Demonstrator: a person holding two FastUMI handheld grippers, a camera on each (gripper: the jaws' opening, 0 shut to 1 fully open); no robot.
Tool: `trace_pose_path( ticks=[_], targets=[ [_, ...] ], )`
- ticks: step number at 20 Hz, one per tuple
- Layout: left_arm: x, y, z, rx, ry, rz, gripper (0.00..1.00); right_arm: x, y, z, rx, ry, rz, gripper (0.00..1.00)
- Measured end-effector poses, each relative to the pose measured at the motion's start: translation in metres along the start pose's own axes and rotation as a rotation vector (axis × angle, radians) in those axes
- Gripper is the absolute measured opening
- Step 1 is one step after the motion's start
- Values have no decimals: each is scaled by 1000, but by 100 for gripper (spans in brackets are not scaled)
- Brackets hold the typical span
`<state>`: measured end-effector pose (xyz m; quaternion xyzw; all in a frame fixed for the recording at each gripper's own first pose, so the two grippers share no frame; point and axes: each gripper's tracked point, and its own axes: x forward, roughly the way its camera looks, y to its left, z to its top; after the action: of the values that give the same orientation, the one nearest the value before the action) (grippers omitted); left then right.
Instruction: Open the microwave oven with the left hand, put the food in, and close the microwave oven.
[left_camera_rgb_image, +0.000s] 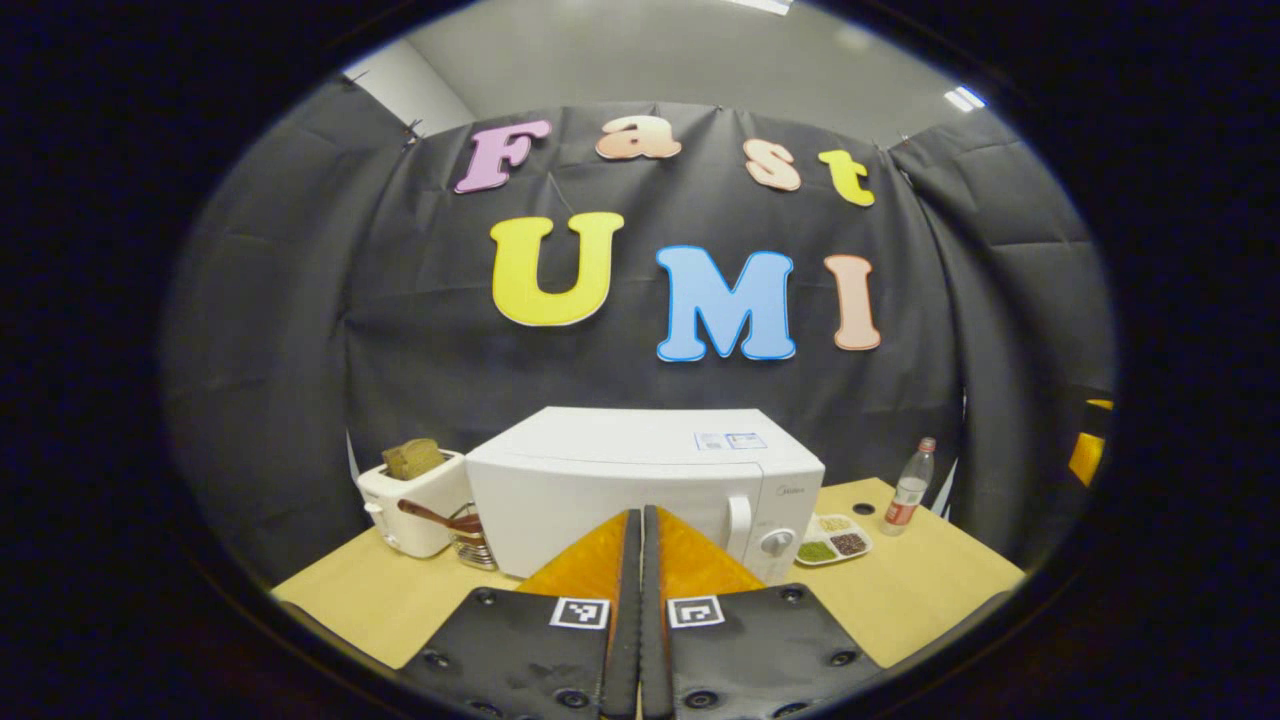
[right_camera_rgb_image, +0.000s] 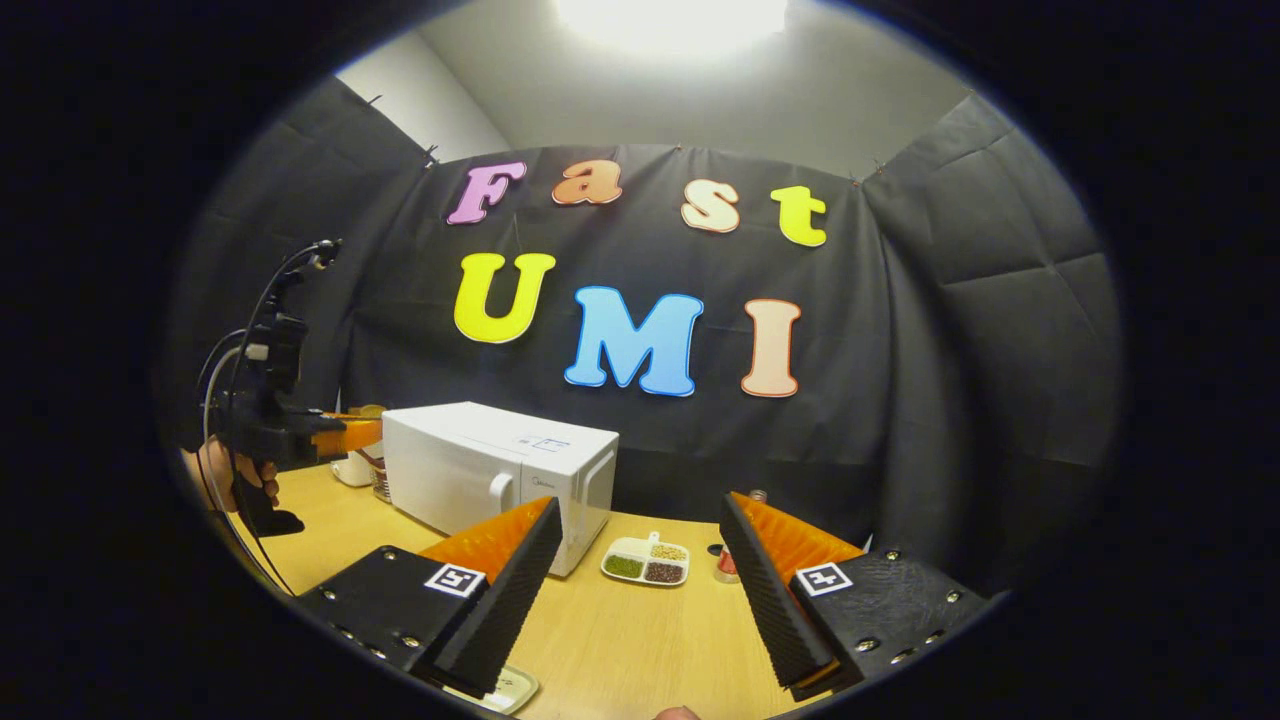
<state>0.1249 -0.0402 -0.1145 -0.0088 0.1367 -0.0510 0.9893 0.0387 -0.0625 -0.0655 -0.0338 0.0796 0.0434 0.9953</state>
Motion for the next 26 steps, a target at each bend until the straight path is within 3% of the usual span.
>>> trace_pose_path(
  ticks=[7,10,14,17,26],
  targets=[
    [-82,48,16,-2,-28,21,7,-10,61,22,-18,-21,57,97],
    [-113,74,16,45,-38,44,8,-20,81,32,-3,-43,51,97],
    [-149,97,16,50,-79,72,90,-29,101,36,13,-46,46,97],
    [-165,110,16,53,-100,89,94,-32,110,38,16,-50,41,97],
    [-184,127,30,56,-170,85,94,-38,121,47,50,-83,17,97]
  ],
)
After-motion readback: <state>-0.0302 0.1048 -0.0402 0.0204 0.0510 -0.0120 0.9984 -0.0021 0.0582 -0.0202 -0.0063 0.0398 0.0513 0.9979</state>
